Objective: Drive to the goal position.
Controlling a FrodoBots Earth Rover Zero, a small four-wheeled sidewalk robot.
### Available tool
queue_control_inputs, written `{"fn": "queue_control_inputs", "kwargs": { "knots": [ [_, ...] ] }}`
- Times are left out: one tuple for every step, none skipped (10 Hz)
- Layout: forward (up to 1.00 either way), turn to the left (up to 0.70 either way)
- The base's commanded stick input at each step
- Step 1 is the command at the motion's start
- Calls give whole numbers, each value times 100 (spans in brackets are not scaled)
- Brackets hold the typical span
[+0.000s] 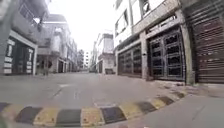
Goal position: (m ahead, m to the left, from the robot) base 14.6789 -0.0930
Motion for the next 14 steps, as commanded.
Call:
{"fn": "queue_control_inputs", "kwargs": {
  "knots": [
    [100, 0],
    [100, 0],
    [100, 0],
    [100, 0],
    [100, 0],
    [100, 0],
    [100, 0],
    [100, 0],
    [100, 0],
    [100, 0],
    [100, 0],
    [100, 0],
    [100, 0],
    [100, 0]
  ]
}}
